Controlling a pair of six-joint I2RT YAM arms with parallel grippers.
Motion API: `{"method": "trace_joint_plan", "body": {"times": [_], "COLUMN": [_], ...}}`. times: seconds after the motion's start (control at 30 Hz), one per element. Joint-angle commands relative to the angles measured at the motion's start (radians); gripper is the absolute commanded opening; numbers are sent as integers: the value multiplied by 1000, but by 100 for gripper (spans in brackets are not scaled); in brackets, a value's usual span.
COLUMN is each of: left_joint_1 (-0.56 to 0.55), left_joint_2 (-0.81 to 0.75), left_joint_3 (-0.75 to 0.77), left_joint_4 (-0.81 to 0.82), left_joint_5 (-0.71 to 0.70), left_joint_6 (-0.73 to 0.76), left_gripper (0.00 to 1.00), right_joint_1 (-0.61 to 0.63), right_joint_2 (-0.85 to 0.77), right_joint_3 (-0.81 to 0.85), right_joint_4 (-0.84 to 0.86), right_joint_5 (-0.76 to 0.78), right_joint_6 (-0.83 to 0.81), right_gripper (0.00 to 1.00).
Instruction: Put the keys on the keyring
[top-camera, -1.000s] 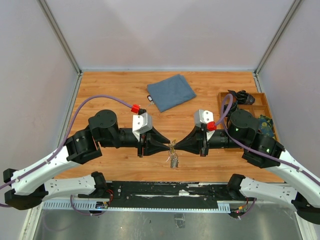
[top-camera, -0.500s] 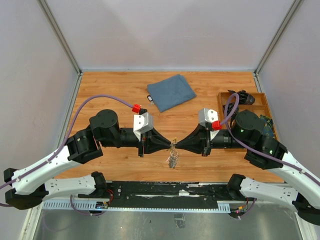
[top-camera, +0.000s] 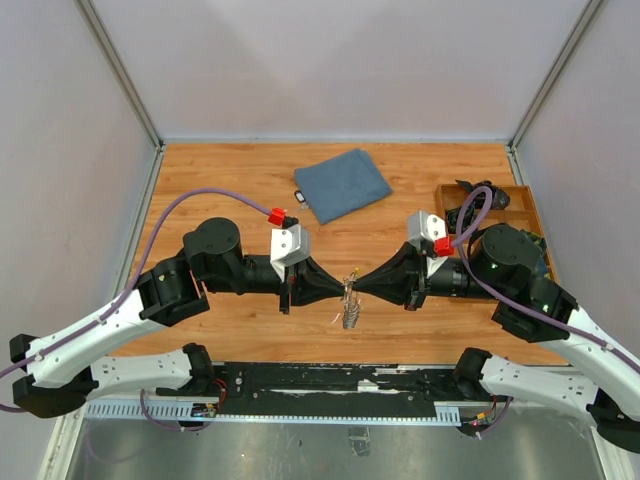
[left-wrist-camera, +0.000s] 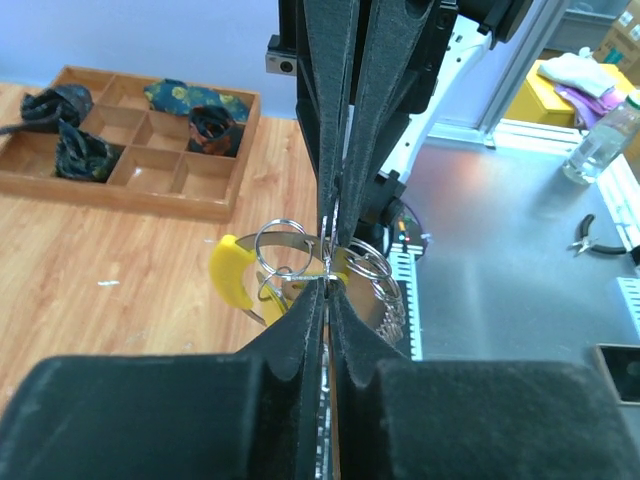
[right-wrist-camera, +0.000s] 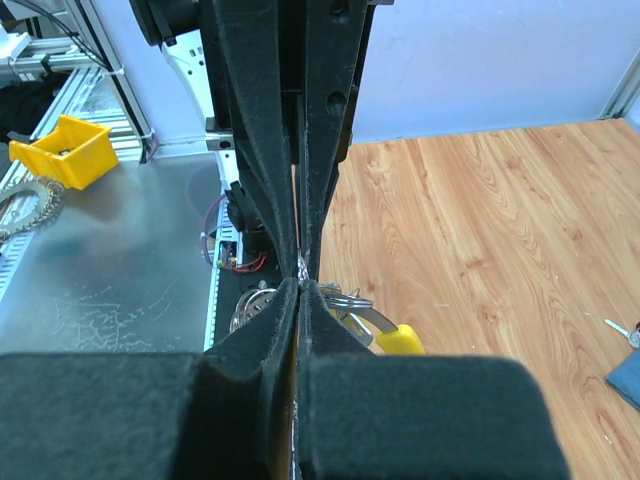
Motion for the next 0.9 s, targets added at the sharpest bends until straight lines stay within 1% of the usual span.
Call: {"method": "trace_joint_plan", "body": {"times": [0.0,0.07,0.2,0.33,0.53,0.7,0.87], "left_joint_1": [-9,-8,-8,-8,-9,-8,-9], "left_joint_2": [4,-6,-40,-79,-99,-72,-64], "left_joint_3": [11,10,7,-17,-78,-104,-120], "left_joint_4": [22,31,58,122,246,288,302], "left_joint_5": [16,9,-20,-53,-21,5,-5], "left_joint_6": [-2,-4,-9,-22,-69,-91,-96], "left_gripper": [16,23,29,33,34,34,34], "right_joint_1": [-12,-12,-12,-11,-12,-12,-12], "right_joint_2": [-19,-19,-19,-16,-11,-12,-17], "right_joint_3": [-12,-14,-12,-13,-17,-16,-17], "right_joint_4": [122,114,88,74,88,94,96], "right_joint_5": [27,24,5,-9,-20,-23,-29], "right_joint_6": [35,28,1,-19,-15,-10,-6], "right_gripper": [0,0,0,0,0,0,0]}}
